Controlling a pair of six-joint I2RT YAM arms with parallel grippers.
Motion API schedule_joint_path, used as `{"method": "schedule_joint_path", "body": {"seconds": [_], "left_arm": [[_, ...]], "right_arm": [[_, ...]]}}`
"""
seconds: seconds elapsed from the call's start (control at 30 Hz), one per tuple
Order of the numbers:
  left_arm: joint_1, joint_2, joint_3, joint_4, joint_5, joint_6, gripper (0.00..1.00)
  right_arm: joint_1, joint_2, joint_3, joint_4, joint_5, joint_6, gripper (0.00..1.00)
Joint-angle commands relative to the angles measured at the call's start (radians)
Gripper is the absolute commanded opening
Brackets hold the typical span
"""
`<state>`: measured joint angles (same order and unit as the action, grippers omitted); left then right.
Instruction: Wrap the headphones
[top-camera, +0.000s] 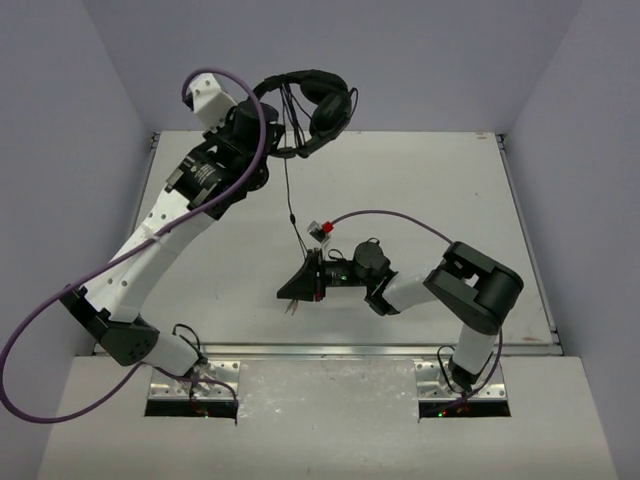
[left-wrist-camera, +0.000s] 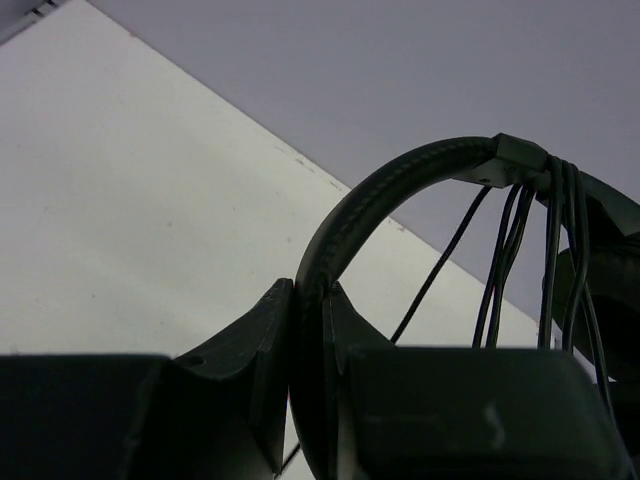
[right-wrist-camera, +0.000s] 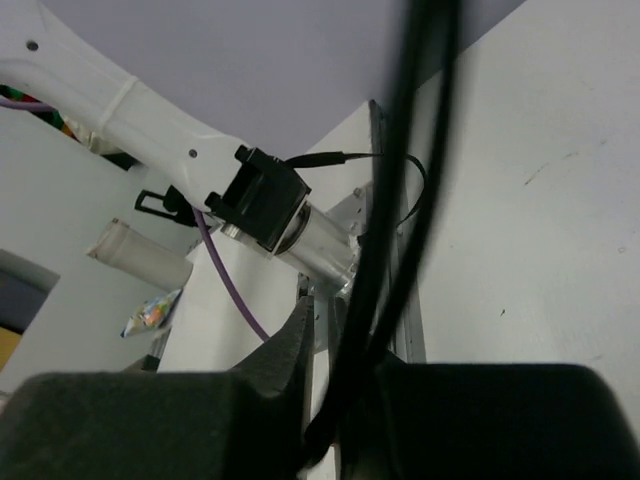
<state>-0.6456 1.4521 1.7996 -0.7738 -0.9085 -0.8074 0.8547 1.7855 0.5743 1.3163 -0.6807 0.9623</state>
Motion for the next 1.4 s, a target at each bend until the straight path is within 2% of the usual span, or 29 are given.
{"method": "schedule_joint_path", "body": {"seconds": [0.0,0.07,0.13,0.17,0.3,0.33,0.37,0.47,0.53,0.57,0.63,0.67,0.77,0.8,0.83,0.87,0.9,1.0,1.07,1.2,1.37], "left_arm": [[0.038,0.017,0.061,0.140,-0.108,0.002,0.00],[0.061,0.037,0.052,0.162,-0.128,0.034,0.00],[0.092,0.054,0.049,0.179,-0.145,0.063,0.00],[0.104,0.076,0.052,0.188,-0.153,0.077,0.00],[0.162,0.131,0.055,0.205,-0.184,0.126,0.00],[0.167,0.139,0.049,0.211,-0.217,0.132,0.00],[0.172,0.152,0.023,0.226,-0.234,0.146,0.00],[0.178,0.163,-0.047,0.255,-0.294,0.162,0.00],[0.176,0.160,-0.089,0.226,-0.308,0.099,0.00],[0.175,0.143,-0.118,0.217,-0.309,0.074,0.00],[0.159,0.096,-0.228,0.235,-0.300,0.028,0.00],[0.143,0.077,-0.315,0.263,-0.296,0.004,0.00],[0.107,-0.031,-0.471,0.381,-0.245,0.030,0.00],[0.081,-0.070,-0.605,0.560,-0.221,0.141,0.00],[0.067,-0.106,-0.671,0.640,-0.172,0.178,0.00],[0.051,-0.181,-0.733,0.806,-0.144,0.250,0.00],[0.022,-0.218,-0.860,0.912,-0.069,0.311,0.00],[-0.037,-0.312,-0.986,1.101,0.000,0.436,0.00],[-0.048,-0.341,-1.057,1.163,0.133,0.482,0.00],[-0.063,-0.337,-1.106,1.179,0.381,0.545,0.00],[-0.104,-0.341,-1.169,1.159,0.540,0.574,0.00]], "right_arm": [[0.023,-0.024,-0.016,0.377,0.006,0.012,0.05],[0.036,-0.069,-0.049,0.364,0.026,-0.008,0.01],[0.062,-0.121,-0.071,0.257,0.050,-0.069,0.01],[0.073,-0.196,-0.089,0.195,0.082,-0.107,0.01],[0.165,-0.412,-0.097,-0.284,0.246,-0.398,0.01],[0.209,-0.452,-0.059,-0.377,0.285,-0.448,0.01],[0.230,-0.509,-0.029,-0.567,0.352,-0.535,0.01],[0.280,-0.570,0.097,-0.858,0.408,-0.626,0.01],[0.285,-0.577,0.218,-1.000,0.420,-0.689,0.01],[0.287,-0.575,0.264,-1.131,0.425,-0.715,0.01],[0.285,-0.569,0.374,-1.233,0.435,-0.790,0.01],[0.285,-0.557,0.419,-1.344,0.449,-0.856,0.01],[0.270,-0.523,0.586,-1.555,0.472,-1.001,0.01],[0.253,-0.503,0.622,-1.601,0.475,-1.042,0.01],[0.242,-0.497,0.681,-1.641,0.483,-1.072,0.01],[0.228,-0.489,0.709,-1.705,0.477,-1.121,0.01],[0.189,-0.485,0.764,-1.741,0.454,-1.143,0.01],[0.100,-0.449,0.837,-1.838,0.443,-1.194,0.01],[0.058,-0.417,0.904,-1.890,0.449,-1.227,0.01],[-0.038,-0.350,1.054,-1.960,0.475,-1.272,0.01],[-0.153,-0.243,1.179,-2.014,0.605,-1.336,0.01]]}}
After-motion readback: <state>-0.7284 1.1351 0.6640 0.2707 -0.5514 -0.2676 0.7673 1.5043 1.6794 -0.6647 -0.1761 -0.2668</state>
